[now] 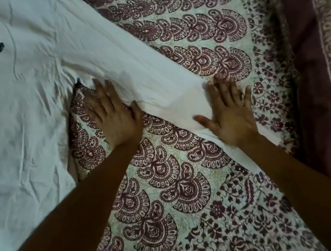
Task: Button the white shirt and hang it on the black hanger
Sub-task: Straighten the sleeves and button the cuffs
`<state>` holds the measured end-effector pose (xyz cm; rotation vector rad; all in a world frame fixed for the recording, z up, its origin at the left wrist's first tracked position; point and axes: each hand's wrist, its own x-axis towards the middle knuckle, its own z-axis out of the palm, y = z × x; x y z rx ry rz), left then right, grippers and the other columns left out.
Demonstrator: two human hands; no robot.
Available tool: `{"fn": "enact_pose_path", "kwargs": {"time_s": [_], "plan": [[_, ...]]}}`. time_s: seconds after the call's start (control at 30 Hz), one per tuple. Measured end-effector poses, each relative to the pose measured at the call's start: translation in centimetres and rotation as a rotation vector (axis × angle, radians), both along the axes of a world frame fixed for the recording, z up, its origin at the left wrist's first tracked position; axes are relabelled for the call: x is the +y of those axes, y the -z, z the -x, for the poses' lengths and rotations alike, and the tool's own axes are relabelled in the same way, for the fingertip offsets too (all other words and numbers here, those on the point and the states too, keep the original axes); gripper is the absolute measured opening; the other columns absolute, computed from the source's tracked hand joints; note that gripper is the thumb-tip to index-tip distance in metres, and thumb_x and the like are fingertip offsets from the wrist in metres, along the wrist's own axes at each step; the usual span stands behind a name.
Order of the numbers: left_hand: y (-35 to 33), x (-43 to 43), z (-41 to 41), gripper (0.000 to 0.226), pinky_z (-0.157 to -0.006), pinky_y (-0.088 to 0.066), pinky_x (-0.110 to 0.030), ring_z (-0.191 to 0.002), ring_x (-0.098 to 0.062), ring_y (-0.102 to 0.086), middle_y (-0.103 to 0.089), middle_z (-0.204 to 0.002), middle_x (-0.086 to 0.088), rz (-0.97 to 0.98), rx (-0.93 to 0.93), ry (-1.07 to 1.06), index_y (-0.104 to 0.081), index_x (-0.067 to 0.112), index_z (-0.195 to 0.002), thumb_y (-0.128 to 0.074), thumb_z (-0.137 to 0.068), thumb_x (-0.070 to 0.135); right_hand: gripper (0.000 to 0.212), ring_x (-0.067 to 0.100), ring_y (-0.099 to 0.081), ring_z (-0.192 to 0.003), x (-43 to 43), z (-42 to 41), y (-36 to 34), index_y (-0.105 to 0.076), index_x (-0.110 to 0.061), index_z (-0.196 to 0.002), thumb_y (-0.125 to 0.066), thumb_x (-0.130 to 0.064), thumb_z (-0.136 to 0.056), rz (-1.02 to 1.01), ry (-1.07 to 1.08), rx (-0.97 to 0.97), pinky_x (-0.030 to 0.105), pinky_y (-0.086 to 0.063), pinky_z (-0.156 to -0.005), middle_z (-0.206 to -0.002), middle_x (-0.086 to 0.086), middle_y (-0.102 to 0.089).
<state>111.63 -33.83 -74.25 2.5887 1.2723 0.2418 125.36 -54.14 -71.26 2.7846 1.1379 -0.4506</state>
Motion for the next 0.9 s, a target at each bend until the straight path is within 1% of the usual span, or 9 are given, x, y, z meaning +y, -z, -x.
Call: {"fn": "enact_pose_path", "kwargs": {"time_s": [0.1, 0.2, 0.27, 0.37, 0.43, 0.57, 0.63, 0.73, 0.9], "plan": [[-1.3, -2.7, 0.5, 0.065, -0.113, 0.012, -0.050, -0.142, -0.031, 0.006, -0.006, -0.156, -0.016, -0.070, -0.002, 0.441, -0.001, 0.016, -0.148, -0.030, -0.095, 0.042, 0.083, 0.029, 0.021, -0.142, -3.6, 2.3, -1.0, 0.032, -0.036, -0.138, 0.001, -0.080, -0.076, 0.021, 0.014, -0.032, 0.058, 0.017, -0.107, -0.152, 0.003, 0.026], [-1.7, -6.0, 0.6, 0.063, -0.113, 0.012, -0.049, -0.143, -0.027, 0.006, -0.005, -0.157, -0.011, -0.007, 0.011, 0.740, -0.003, 0.023, -0.147, -0.026, -0.094, 0.047, 0.087, 0.031, 0.022, -0.141, -7.5, 4.3, -0.4, 0.021, -0.033, -0.145, 0.001, -0.080, -0.074, 0.072, 0.159, 0.009, 0.064, 0.011, -0.109, -0.153, 0.002, 0.027], [-1.1, -7.3, 1.0, 0.062, -0.116, 0.004, -0.053, -0.144, -0.032, 0.005, -0.003, -0.157, -0.011, 0.067, 0.099, 0.784, -0.010, 0.023, -0.148, -0.022, -0.093, 0.050, 0.086, 0.029, 0.023, -0.142, -8.7, 5.2, 0.3, 0.017, -0.034, -0.146, -0.004, -0.079, -0.076, 0.033, 0.226, 0.056, 0.066, 0.007, -0.109, -0.154, -0.001, 0.026], [-0.2, -7.2, 1.5, 0.068, -0.116, 0.002, -0.053, -0.144, -0.031, 0.011, 0.007, -0.157, -0.008, 0.014, 0.244, 0.828, -0.001, 0.023, -0.149, -0.013, -0.092, 0.057, 0.084, 0.028, 0.019, -0.143, -8.9, 5.2, 0.8, 0.014, -0.036, -0.146, -0.008, -0.079, -0.077, -0.020, 0.248, 0.064, 0.068, 0.002, -0.109, -0.155, -0.002, 0.022], [-0.3, -7.0, 1.5, 0.069, -0.116, 0.003, -0.052, -0.143, -0.031, 0.013, 0.010, -0.157, -0.007, 0.001, 0.276, 0.847, 0.003, 0.024, -0.149, -0.011, -0.091, 0.058, 0.084, 0.028, 0.018, -0.143, -9.0, 5.1, 0.9, 0.014, -0.036, -0.146, -0.008, -0.079, -0.077, -0.025, 0.246, 0.065, 0.068, 0.000, -0.109, -0.155, -0.002, 0.022], [-1.4, -7.1, 1.2, 0.073, -0.117, 0.005, -0.049, -0.144, -0.028, 0.014, 0.009, -0.157, -0.006, 0.108, 0.280, 0.842, 0.001, 0.022, -0.149, -0.006, -0.087, 0.060, 0.086, 0.029, 0.019, -0.143, -8.8, 5.0, 0.7, 0.014, -0.034, -0.147, -0.006, -0.079, -0.076, 0.013, 0.248, 0.077, 0.068, 0.001, -0.109, -0.156, 0.001, 0.021], [-2.4, -7.1, 1.3, 0.071, -0.117, 0.005, -0.045, -0.144, -0.026, 0.011, 0.005, -0.157, -0.007, 0.156, 0.263, 0.833, -0.001, 0.018, -0.149, -0.015, -0.091, 0.057, 0.090, 0.030, 0.019, -0.143, -8.4, 4.8, 0.0, 0.011, -0.030, -0.148, -0.001, -0.078, -0.072, 0.053, 0.240, 0.072, 0.066, 0.007, -0.109, -0.156, 0.004, 0.020], [-4.2, -7.0, 2.1, 0.066, -0.118, 0.000, -0.040, -0.145, -0.026, 0.002, -0.003, -0.157, -0.008, 0.191, 0.254, 0.867, -0.005, 0.016, -0.149, -0.035, -0.096, 0.042, 0.092, 0.030, 0.018, -0.143, -7.9, 5.5, -1.8, 0.007, -0.026, -0.149, 0.003, -0.075, -0.071, 0.075, 0.223, 0.006, 0.062, 0.013, -0.107, -0.157, 0.006, 0.014], [-9.4, -5.7, 4.3, 0.060, -0.114, -0.024, -0.038, -0.139, -0.028, -0.027, -0.032, -0.150, -0.010, 0.200, 0.159, 0.937, -0.024, 0.015, -0.146, -0.048, -0.093, 0.030, 0.090, 0.030, 0.022, -0.142, -6.6, 9.1, -6.2, -0.002, -0.023, -0.150, -0.001, -0.074, -0.075, -0.034, 0.144, -0.072, 0.054, 0.030, -0.101, -0.158, 0.009, 0.005]]}}
